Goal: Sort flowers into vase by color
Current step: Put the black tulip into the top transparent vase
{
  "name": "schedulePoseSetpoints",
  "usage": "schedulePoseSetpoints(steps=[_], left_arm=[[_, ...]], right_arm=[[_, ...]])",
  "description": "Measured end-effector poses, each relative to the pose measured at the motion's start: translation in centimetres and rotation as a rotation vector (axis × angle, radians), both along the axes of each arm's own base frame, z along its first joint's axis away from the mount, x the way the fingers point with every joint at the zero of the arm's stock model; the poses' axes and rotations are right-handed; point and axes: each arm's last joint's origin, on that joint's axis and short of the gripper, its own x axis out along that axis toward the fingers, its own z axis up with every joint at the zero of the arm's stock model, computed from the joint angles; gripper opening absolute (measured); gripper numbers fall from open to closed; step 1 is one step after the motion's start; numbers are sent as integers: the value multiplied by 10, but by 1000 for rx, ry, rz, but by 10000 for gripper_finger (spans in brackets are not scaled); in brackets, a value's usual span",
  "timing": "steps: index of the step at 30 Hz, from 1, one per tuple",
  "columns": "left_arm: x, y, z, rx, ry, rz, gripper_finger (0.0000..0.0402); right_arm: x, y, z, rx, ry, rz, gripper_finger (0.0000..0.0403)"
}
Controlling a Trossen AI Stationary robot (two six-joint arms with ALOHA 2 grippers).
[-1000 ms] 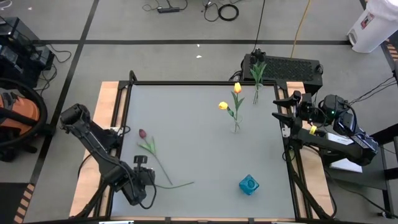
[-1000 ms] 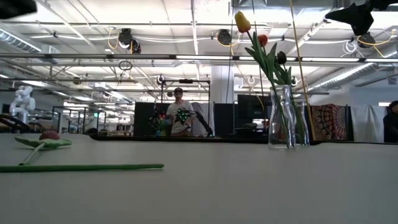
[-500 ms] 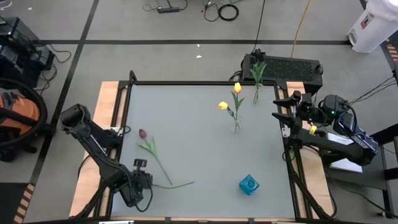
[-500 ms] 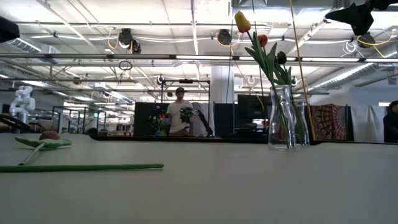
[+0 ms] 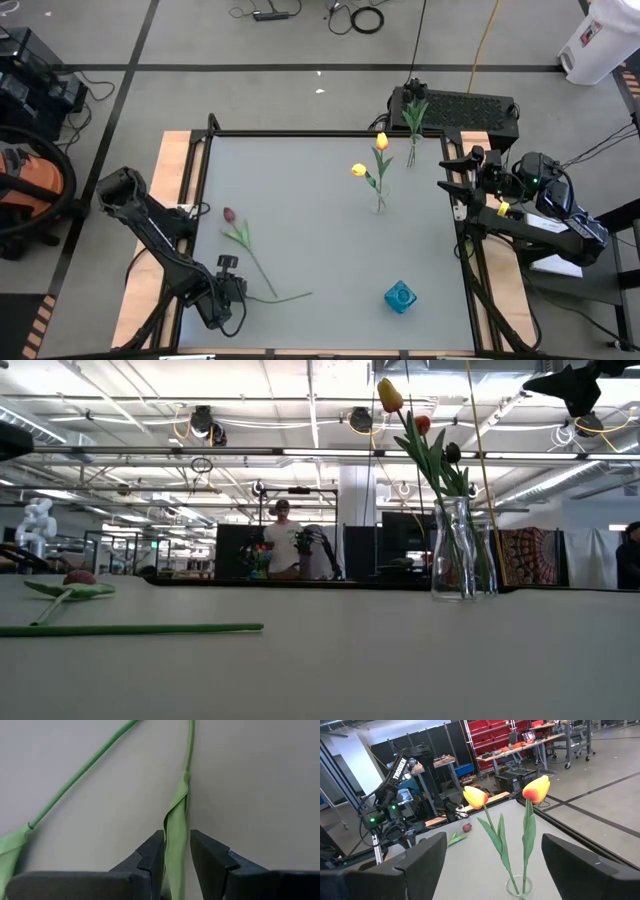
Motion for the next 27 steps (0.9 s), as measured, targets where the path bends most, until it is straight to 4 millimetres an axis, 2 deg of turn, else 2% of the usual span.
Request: schedulePoseSetpoints(steps=[18,27], left_arm=[[3,0,-6,-19,-57,0,102],[16,7,-5,-9,-101,-4,102]], right_arm=[[0,0,0,0,0,0,318],[0,0,0,0,0,0,318]])
